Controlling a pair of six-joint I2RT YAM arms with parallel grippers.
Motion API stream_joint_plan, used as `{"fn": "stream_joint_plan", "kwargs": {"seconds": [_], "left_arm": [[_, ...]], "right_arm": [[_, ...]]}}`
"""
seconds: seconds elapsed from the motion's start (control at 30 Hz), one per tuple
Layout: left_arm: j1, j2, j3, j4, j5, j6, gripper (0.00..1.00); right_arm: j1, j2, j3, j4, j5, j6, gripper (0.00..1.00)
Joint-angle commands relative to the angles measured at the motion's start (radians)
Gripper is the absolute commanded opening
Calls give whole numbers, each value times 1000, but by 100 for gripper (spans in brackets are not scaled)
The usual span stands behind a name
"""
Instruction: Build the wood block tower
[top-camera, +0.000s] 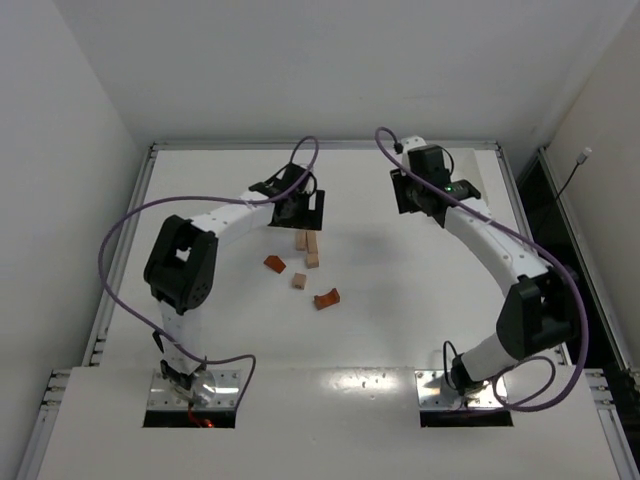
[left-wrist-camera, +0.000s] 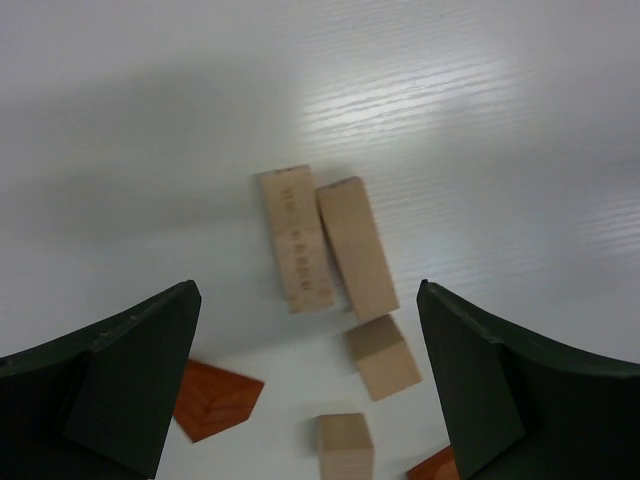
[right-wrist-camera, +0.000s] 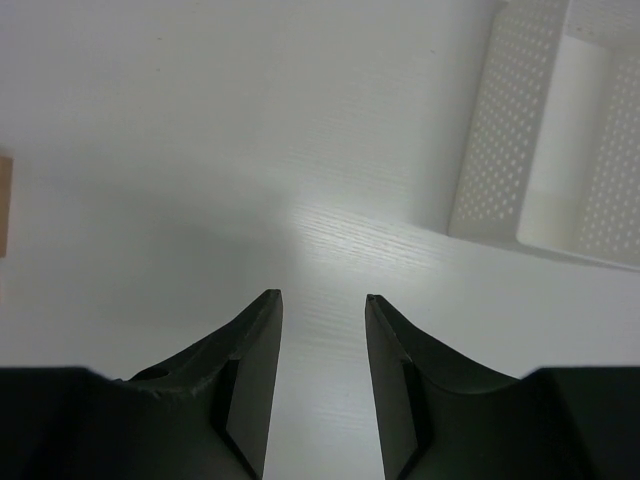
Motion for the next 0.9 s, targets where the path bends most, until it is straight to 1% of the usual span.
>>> {"fn": "stream_joint_plan", "kwargs": {"seconds": [0.0, 0.17, 0.27, 0.4, 0.5, 0.67, 0.87], "left_arm": [[-43, 56, 102, -7, -45, -53, 89], [-76, 121, 133, -39, -104, -71, 89], [-85, 130, 133, -48, -156, -85, 90], [-85, 130, 122, -48, -184, -108, 90], [-85, 141, 113, -48, -184, -118, 90], [-85, 164, 102, -39, -121, -127, 90], [-94, 185, 102, -30, -112, -136, 90]], "right_arm": [[-50, -89, -42, -6, 12, -30, 36], [-90, -132, -67, -16, 3, -30, 36], [-117, -132, -67, -16, -8, -30, 36], [-140, -141, -67, -25, -29, -30, 36], [-150, -141, -67, -25, -40, -20, 36], [-159, -132, -67, -25, -49, -20, 36], [-177, -132, -67, -34, -58, -10, 36]]}}
